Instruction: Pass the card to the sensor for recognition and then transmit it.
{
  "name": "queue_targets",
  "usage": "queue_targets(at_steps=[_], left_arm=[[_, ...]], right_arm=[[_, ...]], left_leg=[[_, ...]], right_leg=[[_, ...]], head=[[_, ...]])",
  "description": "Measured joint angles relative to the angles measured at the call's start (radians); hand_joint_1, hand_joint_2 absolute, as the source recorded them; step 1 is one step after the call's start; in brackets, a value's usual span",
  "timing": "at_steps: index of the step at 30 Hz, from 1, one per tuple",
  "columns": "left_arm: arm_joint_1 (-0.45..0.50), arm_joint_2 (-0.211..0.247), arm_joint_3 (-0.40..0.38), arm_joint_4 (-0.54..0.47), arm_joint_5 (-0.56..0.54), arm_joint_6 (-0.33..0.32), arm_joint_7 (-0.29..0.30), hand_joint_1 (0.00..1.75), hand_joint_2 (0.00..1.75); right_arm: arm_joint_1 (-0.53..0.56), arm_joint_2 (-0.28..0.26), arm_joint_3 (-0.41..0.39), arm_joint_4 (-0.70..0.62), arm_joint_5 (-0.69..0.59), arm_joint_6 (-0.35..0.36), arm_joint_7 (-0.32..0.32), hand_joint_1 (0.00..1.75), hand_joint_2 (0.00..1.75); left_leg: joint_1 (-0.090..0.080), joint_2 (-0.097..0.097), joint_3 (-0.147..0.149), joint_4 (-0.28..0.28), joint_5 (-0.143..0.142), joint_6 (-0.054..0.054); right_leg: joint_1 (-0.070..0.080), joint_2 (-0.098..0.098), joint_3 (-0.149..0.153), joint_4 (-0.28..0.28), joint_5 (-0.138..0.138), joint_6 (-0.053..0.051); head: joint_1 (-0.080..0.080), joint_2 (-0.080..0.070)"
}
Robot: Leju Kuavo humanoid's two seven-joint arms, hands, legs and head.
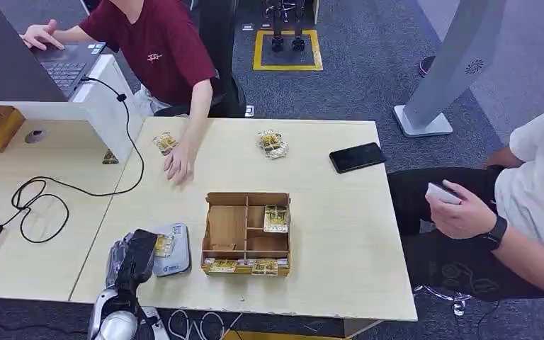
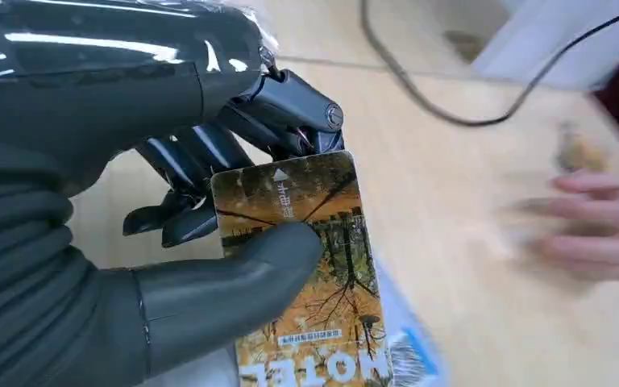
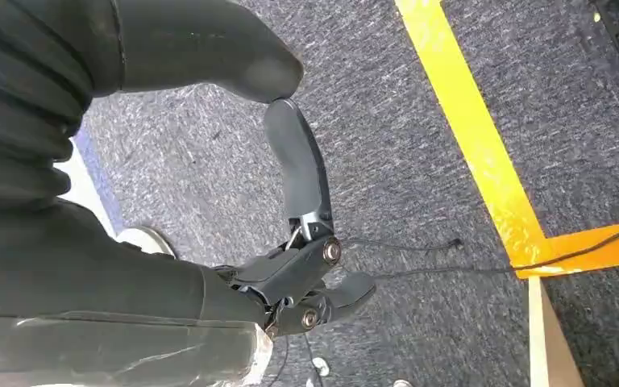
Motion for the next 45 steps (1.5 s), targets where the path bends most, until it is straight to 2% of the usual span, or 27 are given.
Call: queue_targets(at_steps=[8,13,15,19,22,26,30,39,40,45], left_arm=[[-0.016,0.008,-0.002,-0.147,-0.085,0.139,-0.147,1.75,1.75],[-0.073,0.032,-0.002,-0.198,-0.081,0.162,-0.189,1.75,1.75],[-0.09,0.042,-0.002,-0.2,-0.13,0.178,-0.188,1.75,1.75],[-0.128,0.067,-0.002,-0.191,-0.319,0.22,-0.144,1.75,1.75],[-0.159,0.089,-0.002,-0.146,-0.454,0.26,-0.11,1.75,1.75],[-0.187,0.109,0.004,-0.087,-0.592,0.266,-0.091,1.75,1.75],[-0.202,0.113,0.024,-0.044,-0.632,0.266,-0.092,1.75,1.75],[-0.208,0.112,0.049,0.0,-0.64,0.266,-0.096,1.75,1.75],[-0.208,0.111,0.053,0.0,-0.634,0.266,-0.102,0.0,1.75],[-0.202,0.111,0.058,0.003,-0.549,0.266,-0.125,0.0,1.75]], right_arm=[[0.008,0.0,0.0,0.0,0.0,-0.008,-0.003,0.0,1.75],[0.007,0.0,0.01,0.0,0.0,-0.008,-0.003,0.0,1.75],[0.007,-0.001,0.014,0.0,0.0,-0.008,-0.004,0.0,1.75],[0.005,-0.008,0.025,0.0,0.0,-0.006,-0.008,0.0,1.75],[-0.002,-0.014,0.037,0.0,0.0,0.0,-0.018,0.0,1.75],[-0.008,-0.021,0.042,0.0,0.0,0.006,-0.023,0.0,1.75],[-0.008,-0.024,0.042,0.0,0.0,0.006,-0.029,0.0,1.75],[-0.008,-0.025,0.042,0.0,0.0,0.006,-0.033,0.0,1.75],[-0.008,-0.025,0.042,0.0,0.0,0.006,-0.033,0.0,1.75],[-0.008,-0.025,0.042,0.0,0.0,0.006,-0.032,0.0,1.75]], left_leg=[[0.0,0.0,0.0,0.0,0.0,0.0],[0.0,0.0,0.0,0.0,0.0,0.0],[0.0,0.0,0.0,0.0,0.0,0.0],[0.0,0.0,0.0,0.0,0.0,0.0],[0.0,0.0,0.0,0.0,0.0,0.0],[0.0,0.0,0.0,0.0,0.0,0.0],[0.0,0.0,0.0,0.0,0.0,0.0],[0.0,0.0,-0.001,0.0,0.0,0.0],[0.0,0.0,-0.001,0.0,0.0,0.0],[0.0,0.0,-0.001,0.0,0.0,0.0]], right_leg=[[0.0,0.0,0.0,0.0,0.0,0.0],[0.0,0.0,0.0,0.0,0.0,0.0],[0.0,0.0,0.0,0.0,0.0,0.0],[0.0,0.0,0.0,0.0,0.0,0.0],[0.0,0.0,0.0,0.0,0.0,0.0],[0.0,0.0,0.0,0.0,0.0,0.0],[0.0,0.0,0.0,0.0,0.0,0.0],[0.0,0.0,-0.001,0.0,0.0,0.0],[0.0,0.001,-0.001,0.0,0.0,0.0],[0.0,0.0,-0.001,0.0,0.0,0.0]], head=[[0.0,0.0],[0.0,0.0],[0.0,0.0],[0.0,0.0],[0.0,0.0],[0.0,0.0],[0.0,0.0],[0.0,0.0],[0.0,0.0],[0.0,0.0]])
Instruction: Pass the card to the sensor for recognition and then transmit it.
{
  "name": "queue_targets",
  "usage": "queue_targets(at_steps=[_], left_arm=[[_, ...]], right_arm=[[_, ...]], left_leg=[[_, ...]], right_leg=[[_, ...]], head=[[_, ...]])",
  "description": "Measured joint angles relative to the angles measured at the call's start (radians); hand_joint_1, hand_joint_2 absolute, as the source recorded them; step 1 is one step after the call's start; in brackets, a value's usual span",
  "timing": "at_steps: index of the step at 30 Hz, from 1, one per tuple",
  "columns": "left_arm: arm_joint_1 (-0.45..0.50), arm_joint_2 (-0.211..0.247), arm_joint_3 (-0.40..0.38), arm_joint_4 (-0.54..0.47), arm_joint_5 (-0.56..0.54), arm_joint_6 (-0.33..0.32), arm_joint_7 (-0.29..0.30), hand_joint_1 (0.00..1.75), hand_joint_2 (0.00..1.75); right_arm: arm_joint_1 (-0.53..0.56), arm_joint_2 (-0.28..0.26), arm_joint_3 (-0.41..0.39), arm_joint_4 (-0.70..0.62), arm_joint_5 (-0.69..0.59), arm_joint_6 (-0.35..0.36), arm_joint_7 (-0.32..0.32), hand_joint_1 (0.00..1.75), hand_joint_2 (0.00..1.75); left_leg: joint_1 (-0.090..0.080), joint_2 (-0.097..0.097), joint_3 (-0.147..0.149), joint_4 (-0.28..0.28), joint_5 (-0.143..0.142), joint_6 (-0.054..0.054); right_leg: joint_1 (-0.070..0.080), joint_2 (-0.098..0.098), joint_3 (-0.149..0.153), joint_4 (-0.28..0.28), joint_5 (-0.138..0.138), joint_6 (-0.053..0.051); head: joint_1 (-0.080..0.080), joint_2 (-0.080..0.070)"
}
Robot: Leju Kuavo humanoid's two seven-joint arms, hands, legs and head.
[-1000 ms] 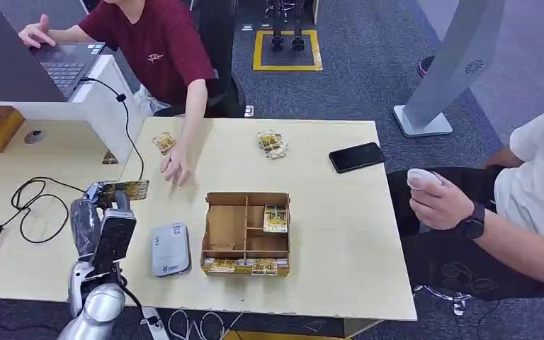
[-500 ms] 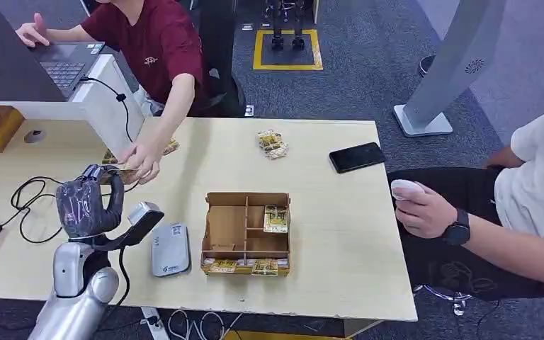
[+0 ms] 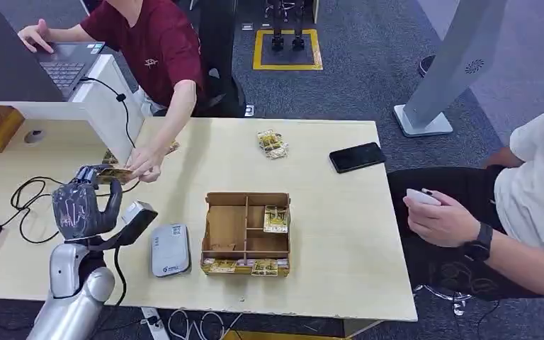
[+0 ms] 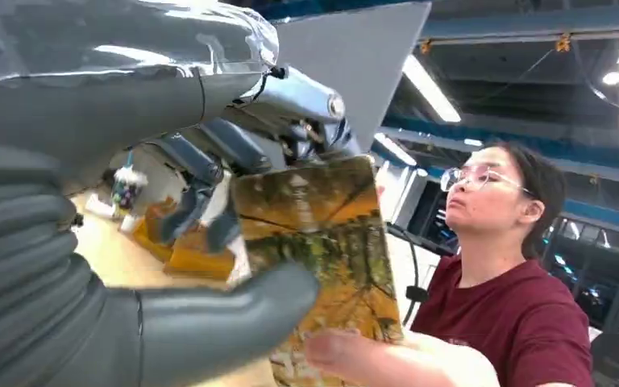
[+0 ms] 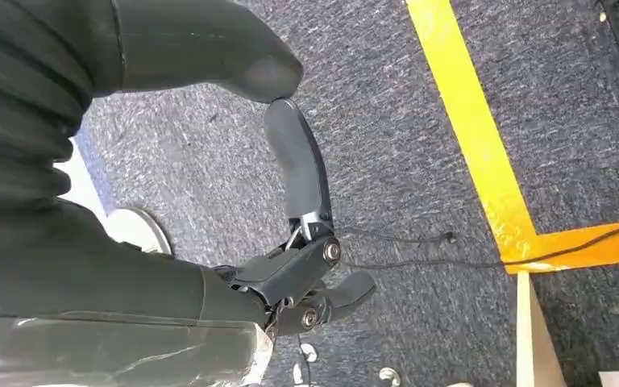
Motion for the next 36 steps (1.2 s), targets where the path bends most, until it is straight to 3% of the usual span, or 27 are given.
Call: queue_targets(at_steps=[5,15,17,20,23,28,36], left_arm=[[0.01,-0.005,0.0,-0.009,0.229,-0.066,0.007,0.0,1.75],[0.06,-0.01,0.0,-0.071,0.287,-0.083,0.001,0.0,1.75],[0.069,-0.008,-0.001,-0.084,0.319,-0.118,-0.013,0.0,1.75],[0.125,0.008,-0.02,-0.167,0.386,-0.241,-0.06,0.0,1.75],[0.213,0.022,-0.094,-0.288,0.364,-0.33,-0.125,0.0,1.75],[0.31,0.033,-0.239,-0.417,0.303,-0.323,-0.135,0.0,1.75],[0.338,0.052,-0.293,-0.474,0.309,-0.32,-0.133,0.0,1.75]], right_arm=[[0.002,0.001,0.0,0.0,0.0,-0.004,0.016,0.0,1.75],[0.01,0.003,-0.002,0.0,0.0,-0.005,0.025,0.0,1.75],[0.011,0.003,-0.002,0.0,0.0,-0.004,0.025,0.0,1.75],[0.015,0.003,-0.012,0.0,0.0,0.002,0.028,0.0,1.75],[0.022,0.003,-0.03,0.0,0.0,0.008,0.032,0.0,1.75],[0.025,0.006,-0.039,0.0,0.0,0.011,0.038,0.0,1.75],[0.026,0.008,-0.052,0.0,0.0,0.016,0.038,0.0,1.75]], left_leg=[[0.0,0.0,0.0,0.0,0.0,0.0],[0.0,0.0,0.0,0.0,0.0,0.0],[0.0,0.0,0.0,0.0,0.0,0.0],[0.0,0.002,0.0,0.0,0.0,0.0],[0.0,0.001,0.0,0.0,-0.001,0.0],[-0.001,0.001,-0.001,0.0,-0.002,0.002],[0.0,0.001,0.0,0.0,-0.001,0.001]], right_leg=[[0.0,0.0,0.0,0.0,0.0,0.0],[0.0,0.001,0.0,0.0,0.0,0.0],[0.0,0.001,0.0,0.0,0.0,0.0],[0.0,0.002,0.0,0.0,0.0,0.0],[0.0,0.002,-0.001,0.0,-0.001,0.0],[0.0,0.002,-0.001,-0.001,-0.001,0.001],[0.0,0.001,0.0,0.0,-0.001,0.001]], head=[[0.0,0.0],[0.0,0.0],[0.0,0.0],[0.0,0.0],[0.0,0.0],[0.0,0.0],[0.0,0.0]])
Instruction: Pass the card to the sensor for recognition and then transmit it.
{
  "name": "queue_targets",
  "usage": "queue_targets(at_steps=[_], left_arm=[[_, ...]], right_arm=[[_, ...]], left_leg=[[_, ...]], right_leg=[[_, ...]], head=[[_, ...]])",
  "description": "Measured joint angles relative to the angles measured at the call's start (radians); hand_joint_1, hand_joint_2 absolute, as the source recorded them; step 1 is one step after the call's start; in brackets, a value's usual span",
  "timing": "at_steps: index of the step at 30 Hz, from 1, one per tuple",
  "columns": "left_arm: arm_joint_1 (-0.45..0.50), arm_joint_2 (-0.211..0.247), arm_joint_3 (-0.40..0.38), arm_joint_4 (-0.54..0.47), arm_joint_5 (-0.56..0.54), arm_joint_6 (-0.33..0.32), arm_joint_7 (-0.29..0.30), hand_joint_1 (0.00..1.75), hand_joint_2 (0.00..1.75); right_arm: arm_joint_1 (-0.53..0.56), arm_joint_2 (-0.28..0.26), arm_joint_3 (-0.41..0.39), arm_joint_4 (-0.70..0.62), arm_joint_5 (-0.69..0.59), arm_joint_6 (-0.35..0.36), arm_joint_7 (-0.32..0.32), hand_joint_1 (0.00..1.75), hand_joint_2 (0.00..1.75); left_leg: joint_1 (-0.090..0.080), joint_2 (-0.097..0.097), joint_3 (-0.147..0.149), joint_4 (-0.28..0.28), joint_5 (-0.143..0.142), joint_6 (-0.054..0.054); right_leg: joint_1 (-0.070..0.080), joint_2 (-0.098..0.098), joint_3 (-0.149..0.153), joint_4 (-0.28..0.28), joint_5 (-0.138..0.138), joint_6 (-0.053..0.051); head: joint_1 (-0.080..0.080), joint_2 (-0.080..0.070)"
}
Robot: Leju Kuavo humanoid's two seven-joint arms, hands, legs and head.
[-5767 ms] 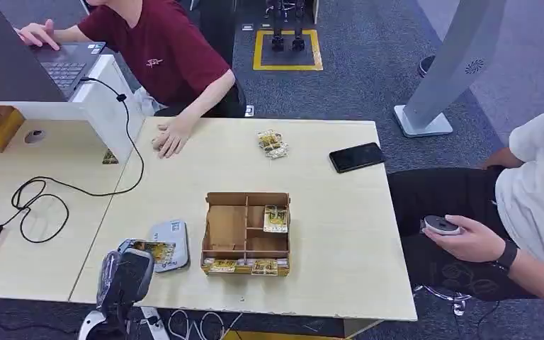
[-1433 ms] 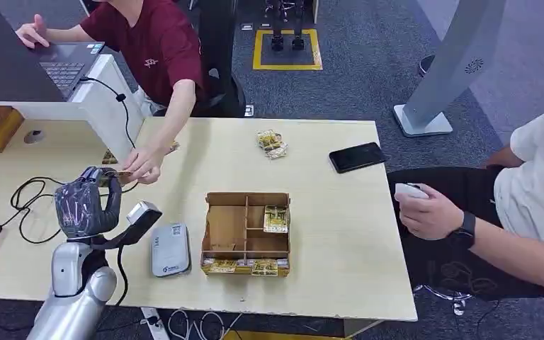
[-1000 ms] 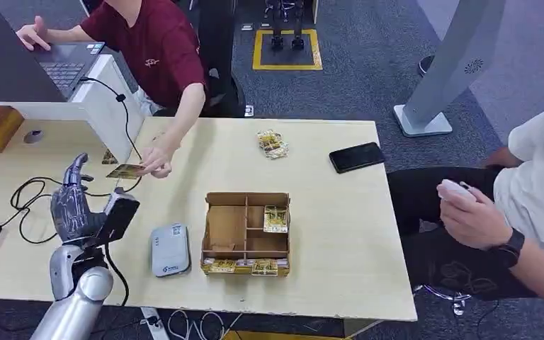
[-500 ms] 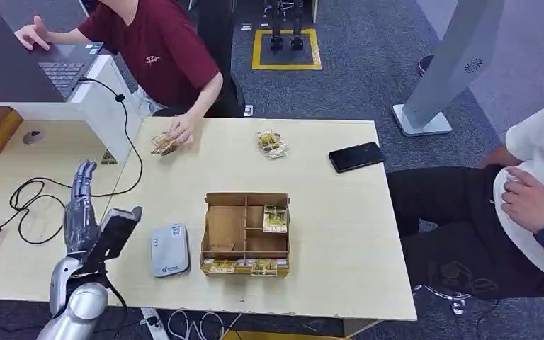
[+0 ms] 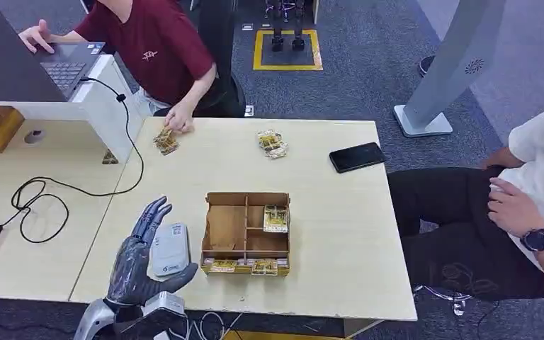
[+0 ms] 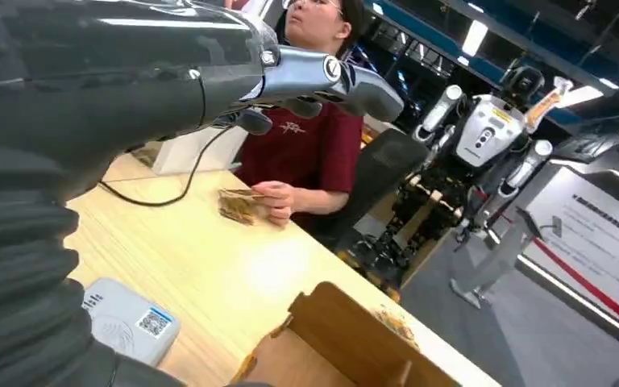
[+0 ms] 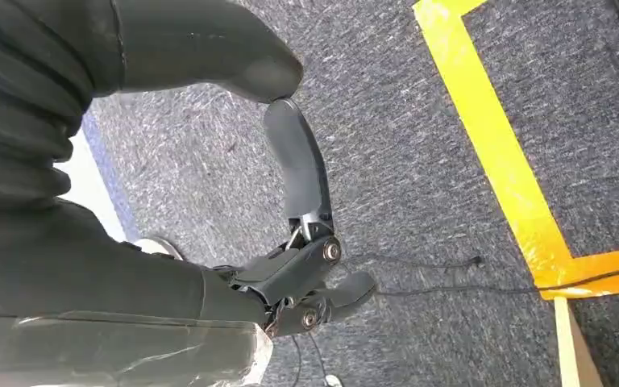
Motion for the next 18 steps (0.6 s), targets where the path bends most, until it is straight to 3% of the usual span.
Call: queue_targets(at_steps=[3,5,7,9,12,18], left_arm=[[0.005,0.004,-0.015,-0.01,-0.027,0.002,-0.019,0.0,1.75],[0.017,0.005,-0.048,-0.018,-0.185,0.071,-0.029,0.0,1.75],[0.03,0.005,-0.102,-0.019,-0.35,0.153,-0.002,0.0,1.75],[0.037,0.011,-0.154,-0.017,-0.448,0.217,0.044,0.0,1.75],[0.038,0.024,-0.234,0.013,-0.509,0.268,0.131,0.0,1.75],[0.034,0.037,-0.317,0.071,-0.533,0.305,0.181,0.0,1.75]], right_arm=[[0.0,0.0,-0.002,0.0,0.0,0.0,0.004,0.0,1.75],[0.0,0.001,-0.002,0.0,0.0,0.0,0.013,0.0,1.75],[-0.001,0.003,-0.002,0.0,0.0,0.001,0.019,0.0,1.75],[-0.004,0.005,-0.002,0.0,0.0,0.003,0.022,0.0,1.75],[-0.012,0.01,-0.002,0.0,0.0,0.005,0.032,0.0,1.75],[-0.025,0.018,-0.002,0.0,0.0,0.006,0.048,0.0,1.75]], left_leg=[[0.0,0.0,0.0,0.0,0.0,0.0],[0.0,0.0,0.0,0.0,0.0,0.0],[0.0,0.0,0.0,0.0,0.0,0.0],[-0.001,0.0,0.0,0.0,-0.001,0.001],[-0.001,0.0,0.0,0.0,-0.001,0.001],[-0.001,0.0,0.0,0.0,-0.001,0.001]], right_leg=[[0.0,0.0,0.0,0.0,0.0,0.0],[0.0,0.0,0.0,0.0,0.0,0.0],[0.0,0.0,0.0,0.0,0.0,0.0],[0.0,0.0,0.0,0.0,0.0,0.0],[0.0,0.0,0.0,0.0,0.0,0.0],[0.0,0.0,0.0,0.0,0.0,0.0]], head=[[0.0,0.0],[0.0,0.0],[0.0,0.0],[0.0,0.0],[0.0,0.0],[0.0,0.0]])
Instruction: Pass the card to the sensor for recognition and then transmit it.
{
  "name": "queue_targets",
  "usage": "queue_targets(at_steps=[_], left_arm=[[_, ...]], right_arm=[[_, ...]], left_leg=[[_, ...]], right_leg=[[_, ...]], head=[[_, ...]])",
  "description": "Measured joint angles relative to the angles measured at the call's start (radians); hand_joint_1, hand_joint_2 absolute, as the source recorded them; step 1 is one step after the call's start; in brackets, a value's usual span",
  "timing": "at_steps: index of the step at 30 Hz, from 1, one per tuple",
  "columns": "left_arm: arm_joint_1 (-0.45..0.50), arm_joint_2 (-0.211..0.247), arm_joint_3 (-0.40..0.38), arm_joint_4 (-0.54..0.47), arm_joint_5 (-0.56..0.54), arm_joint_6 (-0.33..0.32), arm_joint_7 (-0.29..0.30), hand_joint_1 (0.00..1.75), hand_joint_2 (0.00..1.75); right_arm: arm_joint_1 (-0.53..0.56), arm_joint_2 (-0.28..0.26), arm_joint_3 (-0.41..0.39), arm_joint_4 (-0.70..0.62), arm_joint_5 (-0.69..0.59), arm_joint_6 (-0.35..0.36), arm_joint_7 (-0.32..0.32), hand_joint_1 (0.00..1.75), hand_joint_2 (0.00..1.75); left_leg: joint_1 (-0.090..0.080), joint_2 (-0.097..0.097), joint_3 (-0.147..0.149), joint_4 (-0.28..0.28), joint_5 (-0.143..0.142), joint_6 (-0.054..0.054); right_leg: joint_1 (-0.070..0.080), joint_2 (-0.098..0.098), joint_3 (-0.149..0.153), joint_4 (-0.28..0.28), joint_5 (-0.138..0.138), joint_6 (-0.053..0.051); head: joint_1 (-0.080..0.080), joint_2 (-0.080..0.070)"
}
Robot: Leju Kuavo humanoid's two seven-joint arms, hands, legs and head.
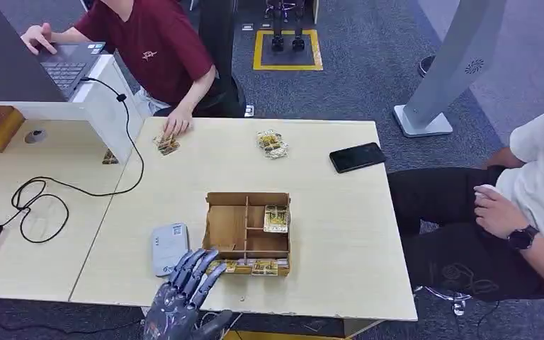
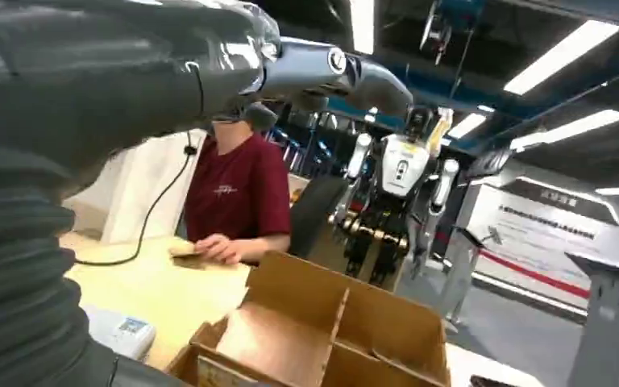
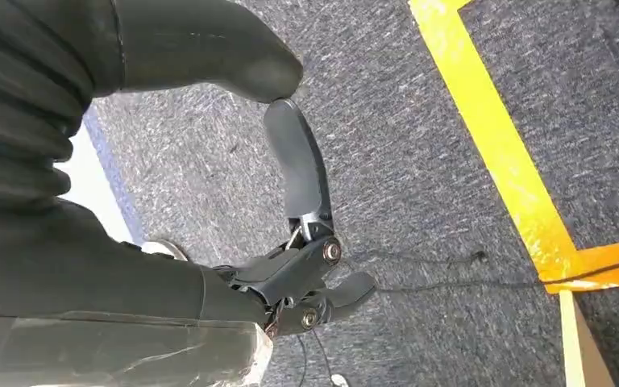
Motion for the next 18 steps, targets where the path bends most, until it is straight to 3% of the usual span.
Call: queue_targets(at_steps=[5,10,18], left_arm=[[-0.007,-0.001,-0.019,0.076,-0.091,0.014,0.048,0.0,1.75],[-0.008,-0.017,-0.023,0.127,-0.123,0.014,0.05,0.0,1.75],[-0.027,-0.057,-0.035,0.235,-0.21,0.015,0.146,0.0,1.75]], right_arm=[[-0.011,0.002,0.004,0.0,0.0,0.002,0.0,0.0,1.75],[-0.018,0.002,0.005,0.0,0.0,0.002,0.0,0.0,1.75],[-0.032,0.002,0.025,0.0,0.0,0.008,0.0,0.0,1.75]], left_leg=[[0.0,0.0,0.0,0.0,0.0,0.0],[0.0,0.0,0.0,0.0,0.0,0.0],[0.0,0.0,0.0,0.0,0.0,0.0]], right_leg=[[0.0,0.0,0.0,0.0,0.0,0.0],[0.0,0.0,0.0,0.0,0.0,0.0],[0.0,0.0,0.0,0.0,0.0,0.0]], head=[[0.0,0.0],[0.0,0.0],[0.0,0.0]])
